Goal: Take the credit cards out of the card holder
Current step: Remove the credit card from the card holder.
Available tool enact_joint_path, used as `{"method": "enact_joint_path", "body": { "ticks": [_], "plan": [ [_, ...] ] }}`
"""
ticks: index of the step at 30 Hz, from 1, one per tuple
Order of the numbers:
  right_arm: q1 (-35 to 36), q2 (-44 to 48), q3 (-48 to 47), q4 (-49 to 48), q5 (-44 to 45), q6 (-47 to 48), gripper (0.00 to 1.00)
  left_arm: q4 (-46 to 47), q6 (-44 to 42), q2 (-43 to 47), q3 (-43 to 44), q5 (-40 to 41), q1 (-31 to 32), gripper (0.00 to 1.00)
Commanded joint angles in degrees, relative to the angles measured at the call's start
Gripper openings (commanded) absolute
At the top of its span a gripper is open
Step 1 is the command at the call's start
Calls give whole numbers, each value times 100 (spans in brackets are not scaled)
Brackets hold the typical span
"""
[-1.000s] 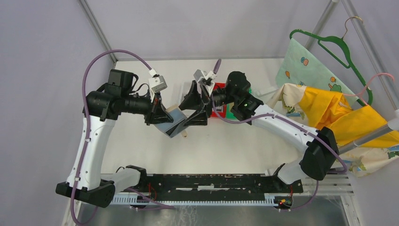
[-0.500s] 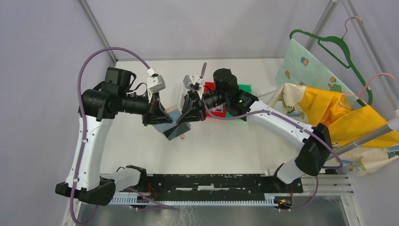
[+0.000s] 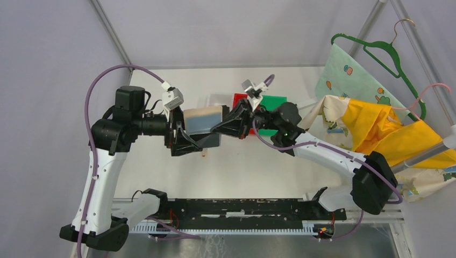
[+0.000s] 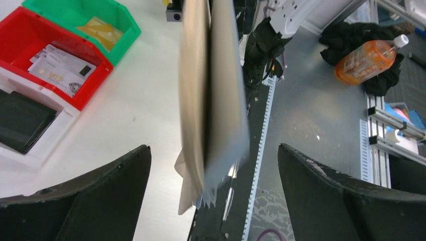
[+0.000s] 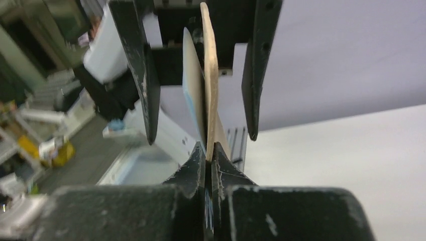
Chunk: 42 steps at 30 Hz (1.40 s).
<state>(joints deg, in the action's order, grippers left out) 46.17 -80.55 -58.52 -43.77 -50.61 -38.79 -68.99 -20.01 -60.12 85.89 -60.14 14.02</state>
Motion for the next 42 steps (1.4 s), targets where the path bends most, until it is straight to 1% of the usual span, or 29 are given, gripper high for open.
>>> {"method": "enact_joint_path", "body": {
  "ticks": [1, 3, 6, 8, 10, 12, 14, 17, 21, 23, 24, 26, 28, 29, 31, 34, 36, 37, 39, 42],
  "plan": [
    [-22, 479, 930, -3427, 1802, -2040, 0, 1176, 996, 405, -459, -511, 31, 100],
    [34, 436, 1056, -3724, 2080, -2227, 0, 1298, 1107, 465, -569, -563, 29, 100],
    [231, 388, 1183, -3718, 2535, -2220, 0, 1499, 1410, 511, -658, -666, 34, 99],
    [411, 349, 1350, -3834, 3006, -2220, 0, 1676, 1640, 540, -762, -708, 29, 94],
    [573, 301, 1553, -4177, 3377, -2253, 0, 1886, 1878, 575, -878, -717, 30, 85],
    [667, 239, 1667, -4416, 3530, -2267, 0, 1953, 1939, 582, -902, -693, 30, 75],
    [728, 200, 1677, -4388, 3535, -2225, 0, 1957, 1961, 586, -869, -688, 29, 66],
    [809, 214, 1708, -4210, 3551, -2013, 0, 1954, 1943, 594, -843, -714, 28, 50],
    [853, 335, 1816, -3897, 3665, -1697, 0, 2003, 1915, 558, -983, -880, 30, 30],
    [858, 424, 1881, -3782, 3707, -1576, 0, 1928, 1780, 528, -1000, -922, 30, 19],
    [862, 471, 1888, -3712, 3710, -1486, 3, 1849, 1655, 512, -980, -905, 30, 13],
    [827, 566, 1897, -3471, 3661, -1361, 16, 1582, 1383, 473, -911, -828, 30, 2],
    [712, 650, 1835, -3221, 3436, -1271, 32, 1124, 883, 384, -775, -762, 30, 2],
    [611, 682, 1757, -3022, 3246, -1288, 43, 839, 590, 319, -674, -724, 30, 2],
    [367, 671, 1512, -2626, 2671, -1362, 51, 223, -39, 185, -510, -633, 30, 2],
    [70, 654, 1253, -2328, 1749, -1418, 53, -743, -1127, -52, -301, -391, 27, 2],
    [15, 651, 993, -1668, 1132, -1094, 53, -1206, -1697, -195, -210, -215, 26, 2],
    [15, 650, 828, -1100, 878, -808, 52, -1406, -1903, -255, -157, -135, 27, 2],
    [10, 711, 652, -146, 485, -208, 52, -1503, -1968, -289, -134, 52, 31, 2],
    [-40, 805, 542, 926, 117, 627, 53, -1503, -2110, -237, -104, 270, 30, 2]
  ]
}}
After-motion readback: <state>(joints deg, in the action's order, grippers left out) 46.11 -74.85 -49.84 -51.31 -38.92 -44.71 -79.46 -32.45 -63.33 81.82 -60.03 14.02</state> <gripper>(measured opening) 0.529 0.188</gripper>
